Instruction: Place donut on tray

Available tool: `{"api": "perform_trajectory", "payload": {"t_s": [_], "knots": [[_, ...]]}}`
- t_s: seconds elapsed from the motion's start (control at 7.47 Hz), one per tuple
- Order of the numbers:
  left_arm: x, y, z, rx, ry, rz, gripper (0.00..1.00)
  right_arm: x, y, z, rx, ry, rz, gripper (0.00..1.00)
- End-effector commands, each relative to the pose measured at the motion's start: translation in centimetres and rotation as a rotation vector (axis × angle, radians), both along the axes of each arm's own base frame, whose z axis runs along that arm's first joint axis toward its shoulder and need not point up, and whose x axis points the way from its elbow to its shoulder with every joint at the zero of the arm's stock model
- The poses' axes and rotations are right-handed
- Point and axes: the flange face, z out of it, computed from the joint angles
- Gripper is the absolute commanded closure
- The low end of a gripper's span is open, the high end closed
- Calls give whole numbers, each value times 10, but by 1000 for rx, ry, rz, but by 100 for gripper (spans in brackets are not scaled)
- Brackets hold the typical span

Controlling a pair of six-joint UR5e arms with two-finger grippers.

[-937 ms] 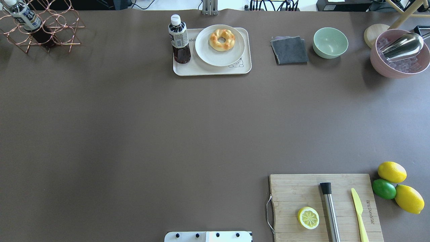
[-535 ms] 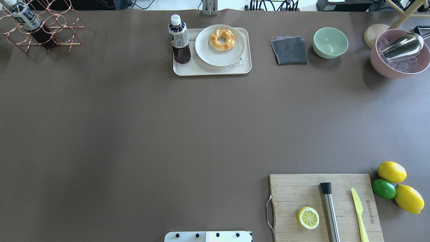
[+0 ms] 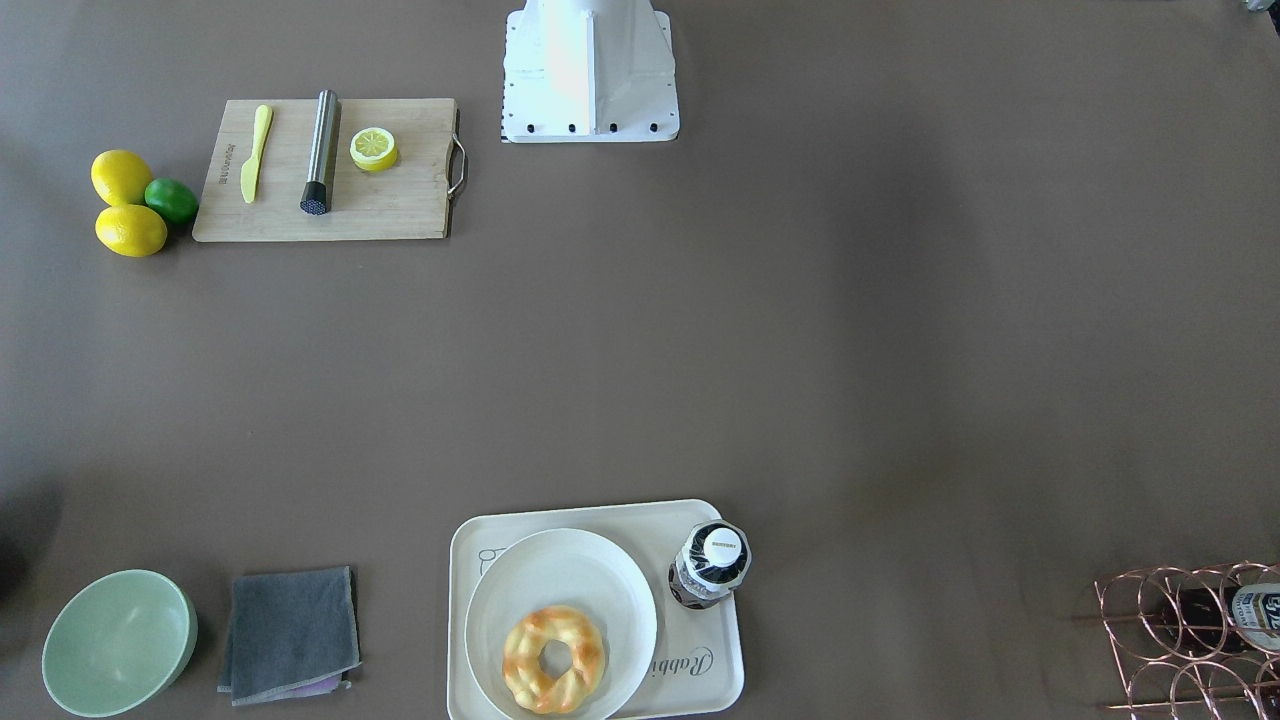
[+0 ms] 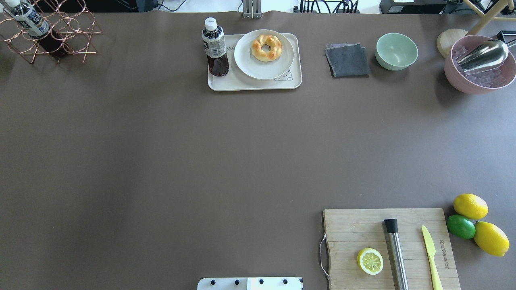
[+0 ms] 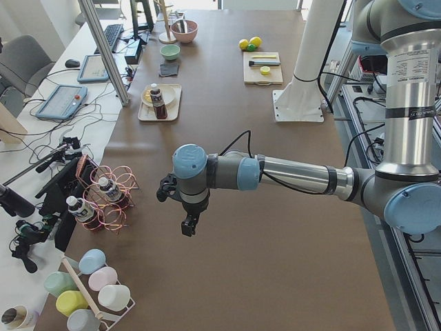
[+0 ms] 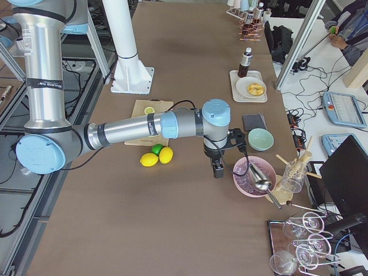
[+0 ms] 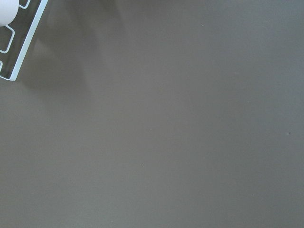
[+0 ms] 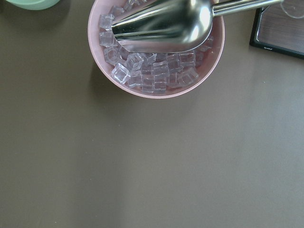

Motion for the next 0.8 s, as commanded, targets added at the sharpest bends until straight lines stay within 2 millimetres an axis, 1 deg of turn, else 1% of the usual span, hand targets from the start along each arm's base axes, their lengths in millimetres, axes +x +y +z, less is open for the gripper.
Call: {"api": "perform_trajectory", "payload": {"t_s": [0.0,0.27,0.4,0.54,0.67], "knots": [[0,2,4,1,-2,-6,3,-1,-1,-3,8,-10,-1,0],[0,2,8,-2,-2,-5,3,-1,-2,-5,12,-12,0,0],[0,2,5,8,3,-1,3,-1,2,-4,8,-19,-1,0],[0,2,-6,31,1,-4,3,-2,8,-8,11,-39,-3,0],[0,2,-4,45,1,-3,3,-2,5,-9,11,-38,0,0]]}}
